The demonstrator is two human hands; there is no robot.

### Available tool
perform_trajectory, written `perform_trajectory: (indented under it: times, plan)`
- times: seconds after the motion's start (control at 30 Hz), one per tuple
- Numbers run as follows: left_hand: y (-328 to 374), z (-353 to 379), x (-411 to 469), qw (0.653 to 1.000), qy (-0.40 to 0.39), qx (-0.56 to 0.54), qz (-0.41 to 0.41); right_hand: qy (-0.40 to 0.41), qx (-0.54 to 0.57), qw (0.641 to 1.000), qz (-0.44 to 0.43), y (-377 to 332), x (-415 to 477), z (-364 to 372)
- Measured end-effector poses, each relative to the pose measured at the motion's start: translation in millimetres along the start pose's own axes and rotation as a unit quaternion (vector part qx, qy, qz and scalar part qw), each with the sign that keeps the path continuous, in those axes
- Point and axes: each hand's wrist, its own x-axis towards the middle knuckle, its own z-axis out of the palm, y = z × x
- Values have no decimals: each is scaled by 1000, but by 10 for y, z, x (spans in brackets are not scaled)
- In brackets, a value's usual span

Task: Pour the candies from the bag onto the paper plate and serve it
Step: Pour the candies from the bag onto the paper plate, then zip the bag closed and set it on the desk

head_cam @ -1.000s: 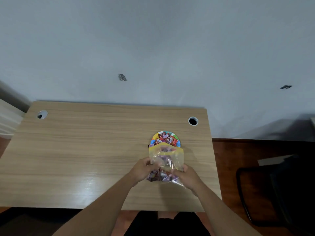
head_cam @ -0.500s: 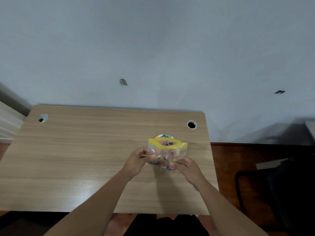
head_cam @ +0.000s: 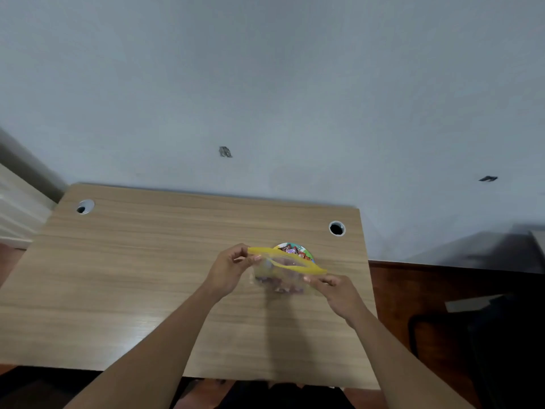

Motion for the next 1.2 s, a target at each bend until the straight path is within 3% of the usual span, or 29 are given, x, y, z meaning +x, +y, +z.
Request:
perform_trajectory:
  times: [0.17, 0.37, 0.53, 0.73, 0.97, 1.2]
  plan:
    - [116, -92, -17, 999, 10, -36, 16, -37, -35, 998, 28, -98, -37, -106]
    - [258, -137, 12, 997, -18, 11, 79, -67, -34, 997, -4, -404, 26, -146]
    - [378, -112, 9, 989, -10, 87, 119, -11, -181, 977, -113, -747, 89, -82]
    - [470, -11, -50, 969, 66, 164, 175, -43, -297, 929, -215, -1075, 123, 357]
    - [505, 48, -116, 967, 97, 138, 193, -28, -279, 925, -257, -1173, 162, 632]
    - [498, 36, -169, 976, 109, 102, 160, -35, -310, 907, -285, -1231, 141, 648]
